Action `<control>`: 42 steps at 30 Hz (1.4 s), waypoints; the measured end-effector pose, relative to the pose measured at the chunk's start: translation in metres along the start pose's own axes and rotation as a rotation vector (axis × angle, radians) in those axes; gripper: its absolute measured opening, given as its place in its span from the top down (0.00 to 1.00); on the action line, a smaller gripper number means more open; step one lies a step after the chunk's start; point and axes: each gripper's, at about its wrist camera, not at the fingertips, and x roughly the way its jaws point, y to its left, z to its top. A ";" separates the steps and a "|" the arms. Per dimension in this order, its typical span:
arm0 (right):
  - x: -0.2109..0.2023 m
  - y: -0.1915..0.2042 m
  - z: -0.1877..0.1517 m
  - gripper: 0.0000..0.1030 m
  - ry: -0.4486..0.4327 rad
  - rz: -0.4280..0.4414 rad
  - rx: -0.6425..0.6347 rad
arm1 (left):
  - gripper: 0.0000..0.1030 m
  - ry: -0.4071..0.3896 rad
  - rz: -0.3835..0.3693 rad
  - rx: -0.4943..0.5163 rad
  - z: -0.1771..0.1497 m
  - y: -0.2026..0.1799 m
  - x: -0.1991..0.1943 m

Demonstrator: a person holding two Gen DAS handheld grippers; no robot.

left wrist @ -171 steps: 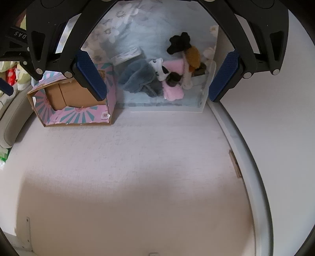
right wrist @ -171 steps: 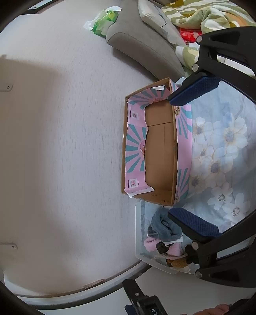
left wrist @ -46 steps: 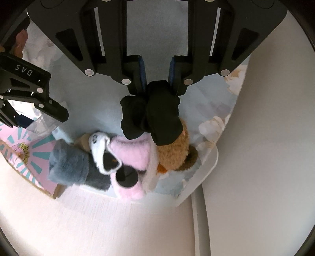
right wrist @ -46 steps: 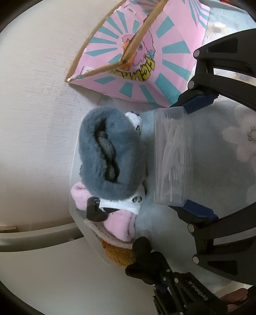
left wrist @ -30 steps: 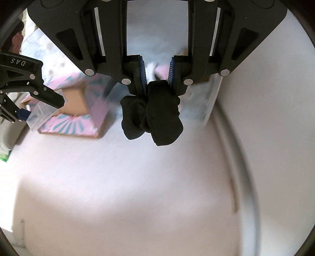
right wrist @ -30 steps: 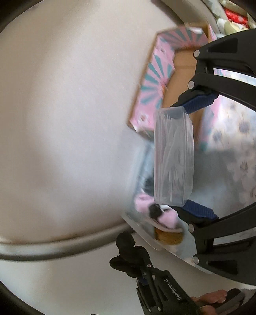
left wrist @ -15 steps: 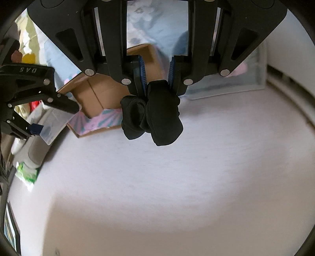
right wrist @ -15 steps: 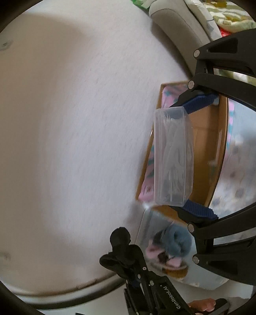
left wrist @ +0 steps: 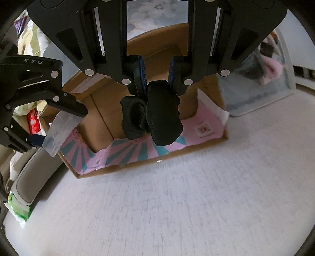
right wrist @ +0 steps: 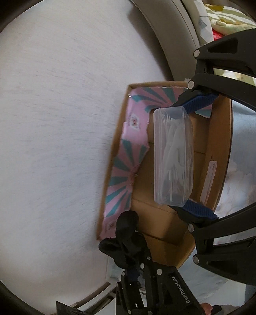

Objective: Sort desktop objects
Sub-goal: 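Carry the black sock and clear box into the cardboard box and release both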

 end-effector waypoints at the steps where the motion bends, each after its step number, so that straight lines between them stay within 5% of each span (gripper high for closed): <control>1: 0.005 -0.002 -0.001 0.26 0.008 0.005 0.003 | 0.84 0.006 -0.001 -0.003 0.001 0.001 0.001; 16: 0.009 -0.016 0.004 0.25 0.051 0.058 0.010 | 0.81 0.015 -0.007 0.031 0.008 -0.015 0.013; 19: 0.010 -0.017 0.006 0.14 0.059 0.088 0.028 | 0.73 0.005 0.027 0.042 0.009 -0.014 0.007; 20: 0.010 -0.018 0.006 0.05 0.056 0.086 0.035 | 0.60 -0.009 0.047 0.050 0.009 -0.014 0.003; 21: 0.009 -0.019 0.008 0.00 0.052 0.088 0.038 | 0.26 -0.017 0.067 0.055 0.009 -0.012 0.000; 23: 0.007 -0.023 0.008 0.00 0.045 0.099 0.049 | 0.01 -0.038 0.126 0.050 0.009 -0.007 -0.005; 26: 0.000 -0.032 0.008 0.00 0.029 0.113 0.094 | 0.00 -0.062 0.060 0.005 0.010 0.007 -0.018; 30: -0.016 -0.032 0.007 0.00 -0.006 0.116 0.115 | 0.00 -0.086 0.073 -0.019 0.009 0.018 -0.030; 42: -0.062 0.013 0.014 0.00 -0.110 -0.051 -0.033 | 0.00 -0.168 0.086 -0.080 -0.008 0.056 -0.090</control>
